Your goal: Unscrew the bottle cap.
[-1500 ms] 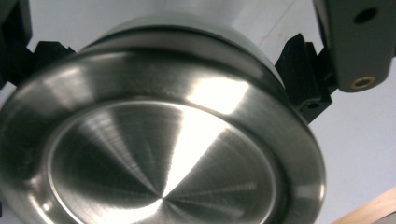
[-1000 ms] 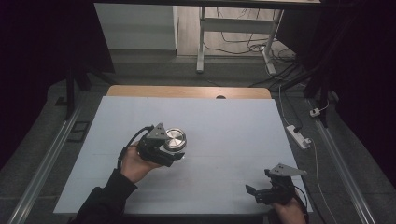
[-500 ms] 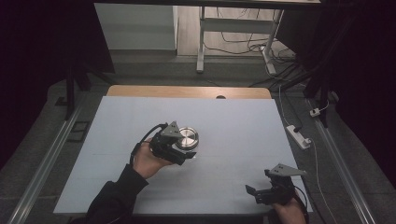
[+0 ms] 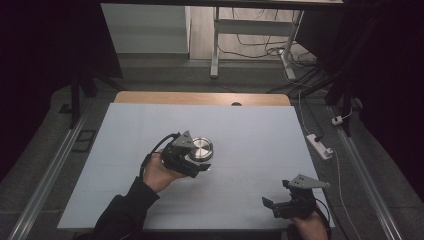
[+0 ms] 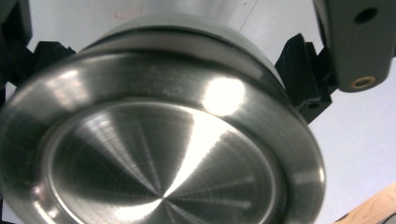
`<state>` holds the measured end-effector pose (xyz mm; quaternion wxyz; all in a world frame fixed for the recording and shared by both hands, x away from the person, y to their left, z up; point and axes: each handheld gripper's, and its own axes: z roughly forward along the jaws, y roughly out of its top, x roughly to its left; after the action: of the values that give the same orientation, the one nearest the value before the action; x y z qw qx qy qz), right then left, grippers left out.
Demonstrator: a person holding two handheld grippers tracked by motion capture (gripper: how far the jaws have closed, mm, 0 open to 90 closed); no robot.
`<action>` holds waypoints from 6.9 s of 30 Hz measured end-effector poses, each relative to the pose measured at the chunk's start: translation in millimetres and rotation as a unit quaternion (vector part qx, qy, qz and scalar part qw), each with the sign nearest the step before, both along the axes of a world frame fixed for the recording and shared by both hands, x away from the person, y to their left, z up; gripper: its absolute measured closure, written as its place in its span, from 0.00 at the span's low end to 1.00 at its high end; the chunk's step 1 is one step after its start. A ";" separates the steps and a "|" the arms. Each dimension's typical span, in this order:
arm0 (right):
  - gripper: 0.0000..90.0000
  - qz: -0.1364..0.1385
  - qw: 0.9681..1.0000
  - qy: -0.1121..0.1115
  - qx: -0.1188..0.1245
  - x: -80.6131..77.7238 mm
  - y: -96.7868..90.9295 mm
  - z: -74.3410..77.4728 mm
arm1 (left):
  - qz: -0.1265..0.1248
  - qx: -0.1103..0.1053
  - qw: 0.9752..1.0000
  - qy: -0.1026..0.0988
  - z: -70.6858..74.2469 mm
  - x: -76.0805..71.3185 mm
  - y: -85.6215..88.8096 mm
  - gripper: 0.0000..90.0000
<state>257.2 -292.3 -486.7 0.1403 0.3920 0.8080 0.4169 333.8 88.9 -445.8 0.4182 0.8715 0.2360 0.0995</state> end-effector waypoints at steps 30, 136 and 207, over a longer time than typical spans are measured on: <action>0.00 0.113 0.991 -0.067 0.030 18.9 70.9 47.9 | -0.007 -0.008 1.000 -0.004 -1.3 -6.0 1.4 0.18; 0.22 0.384 0.919 -0.056 0.073 80.4 162.9 80.9 | -0.145 -0.030 0.989 0.009 -2.5 -18.5 -6.8 0.18; 0.22 0.274 0.955 -0.093 0.072 66.7 149.5 97.9 | -0.082 -0.022 0.996 0.002 0.9 -8.2 20.6 0.18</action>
<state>323.9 -142.8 -388.7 0.0670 0.1244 0.8357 0.5307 325.6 109.5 -444.9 0.4432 0.8789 0.1665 0.0579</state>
